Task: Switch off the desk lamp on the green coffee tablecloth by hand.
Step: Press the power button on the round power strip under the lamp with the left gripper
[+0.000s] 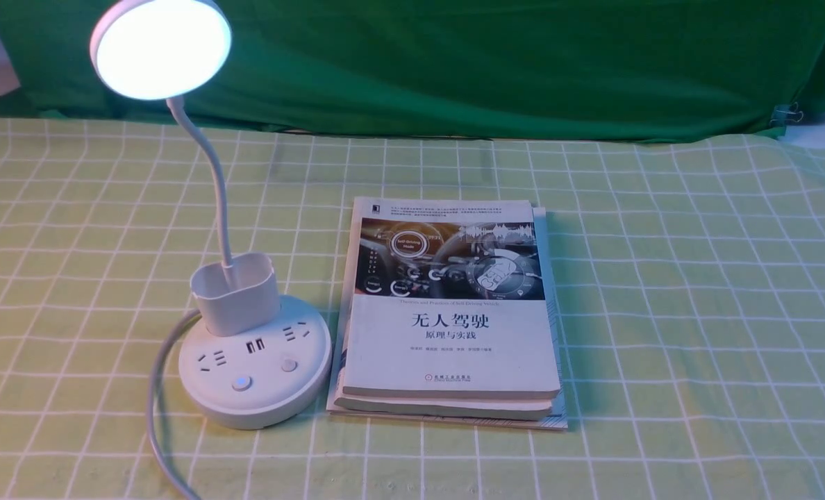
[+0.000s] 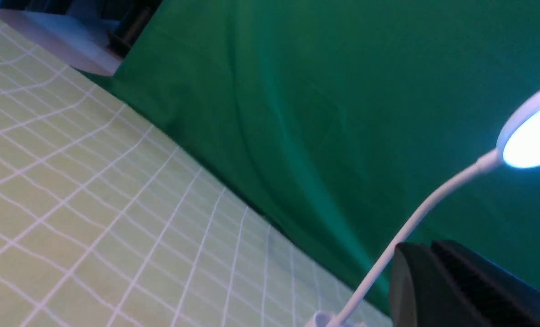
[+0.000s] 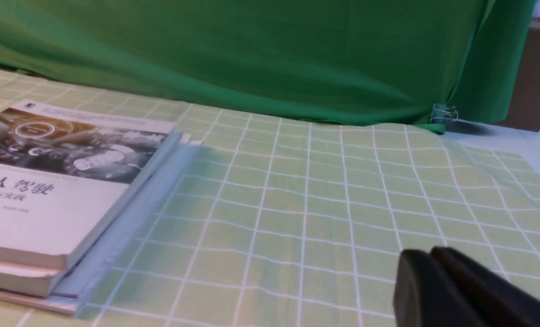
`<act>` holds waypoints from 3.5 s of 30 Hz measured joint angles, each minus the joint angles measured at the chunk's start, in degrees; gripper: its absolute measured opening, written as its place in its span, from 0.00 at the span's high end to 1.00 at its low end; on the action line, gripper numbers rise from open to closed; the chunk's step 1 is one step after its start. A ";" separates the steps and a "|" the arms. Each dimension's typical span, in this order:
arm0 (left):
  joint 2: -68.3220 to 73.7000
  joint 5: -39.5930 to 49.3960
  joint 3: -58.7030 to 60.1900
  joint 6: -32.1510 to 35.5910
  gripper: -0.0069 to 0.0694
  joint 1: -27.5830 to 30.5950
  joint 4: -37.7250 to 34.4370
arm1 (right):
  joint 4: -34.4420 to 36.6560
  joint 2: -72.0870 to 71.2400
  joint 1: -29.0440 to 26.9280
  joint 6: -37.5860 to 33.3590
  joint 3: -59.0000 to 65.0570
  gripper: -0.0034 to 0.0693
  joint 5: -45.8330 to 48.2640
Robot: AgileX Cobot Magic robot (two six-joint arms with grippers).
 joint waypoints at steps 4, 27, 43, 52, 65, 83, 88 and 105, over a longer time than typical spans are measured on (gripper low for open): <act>0.25 3.43 -1.93 -1.63 0.88 0.00 -0.77 | 0.00 0.00 0.00 0.00 0.00 0.91 0.00; 74.49 57.68 -50.80 13.33 0.88 -31.08 22.01 | 0.00 0.00 0.00 0.00 0.00 0.91 0.00; 101.08 57.71 -70.04 11.77 0.88 -30.17 27.15 | 0.00 0.00 0.00 0.00 0.00 0.91 0.00; 105.87 57.56 -73.30 11.66 0.88 -29.33 27.70 | 0.00 0.00 0.00 0.00 0.00 0.91 0.00; 108.40 58.26 -74.30 11.66 0.88 -29.33 27.70 | 0.00 0.00 0.00 0.00 0.00 0.91 0.00; 107.67 57.36 -73.71 10.38 0.88 -29.33 28.22 | 0.00 0.00 0.00 0.00 0.00 0.91 0.00; 108.25 57.49 -73.90 10.44 0.88 -29.33 28.17 | 0.00 0.00 0.00 0.00 0.00 0.91 0.00; 83.22 51.08 -56.25 9.73 0.88 -29.78 22.68 | 0.00 0.00 0.00 0.00 0.00 0.91 0.00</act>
